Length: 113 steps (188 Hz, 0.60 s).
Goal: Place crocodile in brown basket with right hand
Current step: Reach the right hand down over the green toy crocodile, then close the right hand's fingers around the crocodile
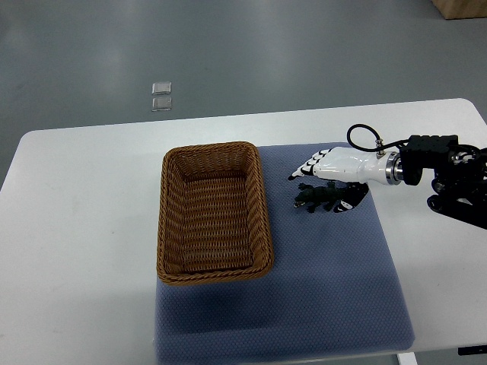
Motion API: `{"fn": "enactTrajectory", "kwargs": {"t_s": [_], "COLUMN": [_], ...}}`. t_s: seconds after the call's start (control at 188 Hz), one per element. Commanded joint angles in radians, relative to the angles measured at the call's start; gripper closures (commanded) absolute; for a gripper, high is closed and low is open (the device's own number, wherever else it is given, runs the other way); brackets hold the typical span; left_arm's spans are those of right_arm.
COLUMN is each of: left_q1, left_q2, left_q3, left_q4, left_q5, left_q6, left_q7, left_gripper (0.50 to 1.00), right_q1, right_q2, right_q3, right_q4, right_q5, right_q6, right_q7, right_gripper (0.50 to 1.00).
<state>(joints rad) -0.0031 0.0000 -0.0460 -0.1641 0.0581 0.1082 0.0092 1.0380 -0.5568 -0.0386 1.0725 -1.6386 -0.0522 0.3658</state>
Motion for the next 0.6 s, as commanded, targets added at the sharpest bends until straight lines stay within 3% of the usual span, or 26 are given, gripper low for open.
{"fn": "enactTrajectory", "kwargs": {"t_s": [0.0,0.594], "left_q1": [0.0,0.0], "left_q2": [0.0,0.0], "left_q3": [0.0,0.0], "left_q4": [0.0,0.0], "left_q5": [0.0,0.0], "left_q6": [-0.001,-0.001], "left_q7": [0.0,0.0], "left_gripper": [0.5,0.5], "right_q1": [0.002,0.066], "right_q2": [0.003,0.058], "right_q3": [-0.014,-0.149], "right_q4": [-0.002,-0.057], "right_q5": [-0.018,-0.027], "right_q6": [-0.008,-0.043], "right_q7": [0.001,0.001], "right_gripper": [0.572,0.599]}}
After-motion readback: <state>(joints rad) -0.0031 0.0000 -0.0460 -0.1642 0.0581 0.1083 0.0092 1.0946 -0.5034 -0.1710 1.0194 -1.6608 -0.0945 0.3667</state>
